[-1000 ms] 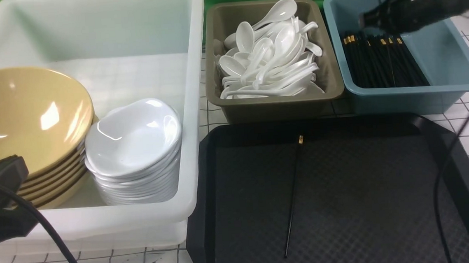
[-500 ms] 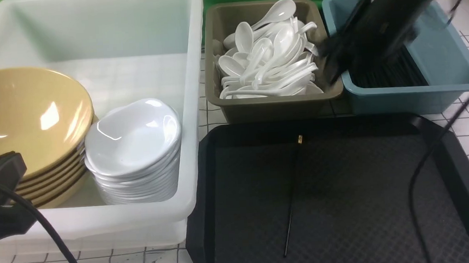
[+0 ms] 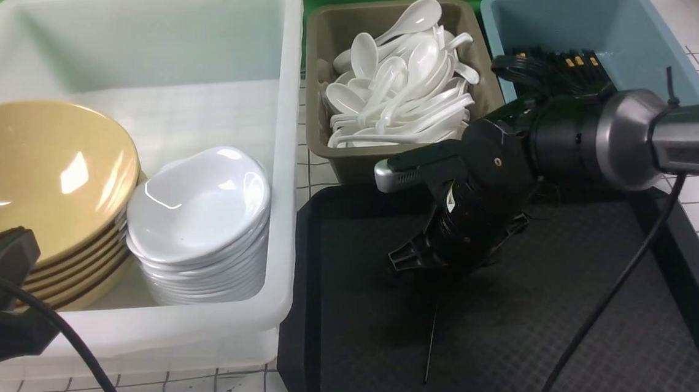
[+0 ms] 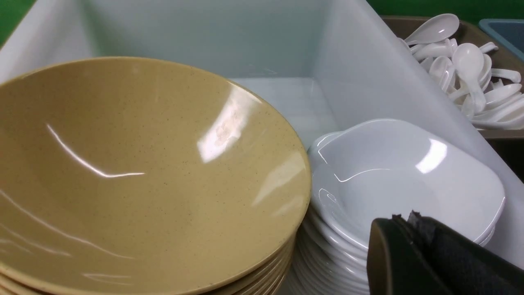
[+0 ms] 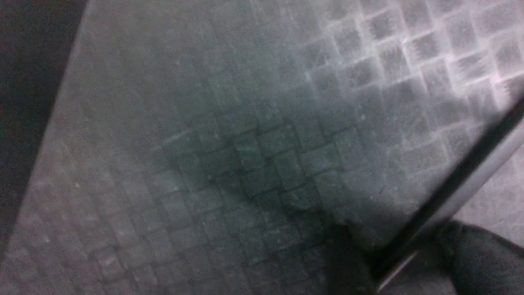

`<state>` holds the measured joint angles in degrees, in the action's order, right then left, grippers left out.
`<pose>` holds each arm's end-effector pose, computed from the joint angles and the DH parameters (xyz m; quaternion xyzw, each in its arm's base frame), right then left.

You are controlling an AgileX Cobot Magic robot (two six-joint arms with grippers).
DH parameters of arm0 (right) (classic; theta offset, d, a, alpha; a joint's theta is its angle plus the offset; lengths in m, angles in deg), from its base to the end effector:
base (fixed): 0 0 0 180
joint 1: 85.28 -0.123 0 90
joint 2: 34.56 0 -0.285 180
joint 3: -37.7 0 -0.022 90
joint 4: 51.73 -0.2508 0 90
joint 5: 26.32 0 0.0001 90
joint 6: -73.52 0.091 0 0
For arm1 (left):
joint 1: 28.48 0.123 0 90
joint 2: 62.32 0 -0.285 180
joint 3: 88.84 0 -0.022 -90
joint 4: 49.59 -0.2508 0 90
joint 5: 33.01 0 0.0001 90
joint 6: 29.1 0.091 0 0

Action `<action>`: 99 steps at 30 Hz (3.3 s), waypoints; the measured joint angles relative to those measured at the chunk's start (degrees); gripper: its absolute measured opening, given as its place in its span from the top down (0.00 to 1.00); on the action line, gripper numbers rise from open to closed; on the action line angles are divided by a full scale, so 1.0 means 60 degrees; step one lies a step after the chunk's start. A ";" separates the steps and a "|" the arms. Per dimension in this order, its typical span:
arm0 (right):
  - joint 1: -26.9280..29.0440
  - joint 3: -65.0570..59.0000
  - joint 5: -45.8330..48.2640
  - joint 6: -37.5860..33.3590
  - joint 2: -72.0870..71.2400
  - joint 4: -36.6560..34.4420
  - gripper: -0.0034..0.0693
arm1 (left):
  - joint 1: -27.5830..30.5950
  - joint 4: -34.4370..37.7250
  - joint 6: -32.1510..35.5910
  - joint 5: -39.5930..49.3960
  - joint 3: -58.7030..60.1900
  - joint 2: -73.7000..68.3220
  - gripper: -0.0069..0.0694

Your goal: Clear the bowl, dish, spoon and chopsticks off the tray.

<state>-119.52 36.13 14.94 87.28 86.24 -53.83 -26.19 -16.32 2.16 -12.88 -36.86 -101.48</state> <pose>0.3254 0.2241 0.1648 -0.1642 0.9760 0.0706 0.1244 0.1157 -0.0126 0.2920 0.0369 0.8074 -0.0670 0.5851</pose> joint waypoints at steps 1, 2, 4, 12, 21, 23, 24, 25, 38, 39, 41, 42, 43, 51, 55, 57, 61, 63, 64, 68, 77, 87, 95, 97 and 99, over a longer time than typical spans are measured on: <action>-0.0051 0.0023 0.0084 -0.0029 0.0008 0.0241 0.49 | 0.0000 0.0000 0.0000 0.0000 0.0000 0.0000 0.92; -0.0143 0.0036 0.0190 -0.0088 0.0029 0.0566 0.57 | 0.0000 0.0004 0.0000 0.0000 0.0000 0.0000 0.92; -0.0265 0.0043 0.0312 -0.0153 0.0034 0.0981 0.67 | 0.0000 0.0004 0.0000 0.0000 0.0000 0.0000 0.92; -0.0488 -0.0137 0.1062 -0.0662 -0.0512 0.1447 0.87 | 0.0000 0.0004 0.0000 0.0009 0.0000 0.0000 0.92; -0.0255 -0.0210 0.0531 -0.1556 -0.4289 0.2001 0.87 | 0.0000 0.0004 0.0000 0.0039 0.0000 0.0000 0.92; 0.0301 -0.0202 -0.0693 -0.1320 -0.4828 0.2619 0.87 | 0.0000 0.0004 0.0000 0.0033 0.0000 0.0000 0.92; 0.0825 -0.0181 -0.1803 -0.0999 -0.4973 0.2978 0.87 | 0.0000 0.0004 0.0000 0.0033 0.0000 0.0000 0.92; 0.1227 -0.0169 -0.2294 -0.0748 -0.4973 0.3135 0.87 | 0.0000 0.0004 0.0000 0.0033 0.0000 0.0000 0.92; 0.4526 0.1765 -0.3602 0.1774 -0.0217 0.3482 0.68 | 0.0000 0.0013 0.0000 0.0002 0.0000 0.0000 0.92; 0.4526 0.1968 -0.3162 0.1774 -0.0194 0.3457 0.65 | 0.0000 0.0013 0.0000 0.0002 0.0000 0.0000 0.92; 0.4502 0.2304 -0.2057 0.1622 -0.0361 0.3423 0.58 | 0.0000 0.0013 0.0000 0.0002 0.0000 0.0000 0.92; 0.4473 0.2376 -0.1859 0.1432 -0.0502 0.3423 0.58 | 0.0000 0.0013 0.0000 0.0002 0.0000 0.0000 0.92; 0.4418 0.2424 -0.1556 0.1100 -0.0822 0.3401 0.57 | 0.0000 0.0013 0.0000 0.0002 0.0000 0.0000 0.92; 0.2987 0.0980 -0.0920 -0.1209 -0.5700 0.2316 0.89 | 0.0000 0.0026 0.0000 0.0002 0.0000 0.0000 0.92; 0.2001 -0.1711 -0.2099 -0.1326 -0.8136 0.1869 0.90 | 0.0000 0.0026 0.0000 0.0012 0.0000 0.0000 0.92; 0.1721 -0.2601 -0.2519 -0.1325 -0.8691 0.1805 0.90 | 0.0000 0.0026 0.0000 0.0012 0.0000 0.0000 0.92; 0.1011 -0.5365 -0.3736 -0.1254 -1.0175 0.1735 0.90 | 0.0000 0.0026 0.0000 0.0012 0.0000 0.0000 0.92; 0.0716 -0.6543 -0.4074 -0.1149 -1.0792 0.1728 0.90 | 0.0000 0.0026 0.0009 0.0012 0.0000 0.0000 0.92; 0.0641 -0.6936 -0.4174 -0.1102 -1.1026 0.1728 0.90 | 0.0000 0.0026 0.0009 0.0012 0.0000 0.0000 0.92; 0.0620 -0.8104 -0.4221 -0.0842 -1.1760 0.1716 0.90 | 0.0000 0.0026 0.0009 0.0012 0.0000 0.0000 0.92; 0.1212 -0.9991 -0.7170 -0.1122 -1.3606 0.1716 0.90 | -0.0001 0.0026 0.0009 0.0033 0.0000 0.0000 0.92; 0.4092 -1.2643 -0.8192 -0.1783 -1.7895 0.1041 0.90 | -0.0001 0.0026 0.0009 0.0040 0.0000 0.0000 0.92; 0.5207 -1.2895 -0.5084 -0.2072 -1.8942 0.0763 0.90 | -0.0001 0.0026 0.0009 0.0080 0.0003 0.0000 0.92; 0.5208 -1.2895 -0.4705 -0.2072 -1.8942 0.0753 0.90 | -0.0001 0.0026 0.0009 0.0121 0.0003 0.0000 0.92; 0.5208 -1.2895 -0.4278 -0.2072 -1.8942 0.0753 0.90 | -0.0001 0.0026 0.0009 0.0124 0.0003 0.0000 0.92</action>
<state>-88.27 -41.24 -10.73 74.85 -27.41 -49.32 -26.20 -16.16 2.22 -12.14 -36.84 -101.48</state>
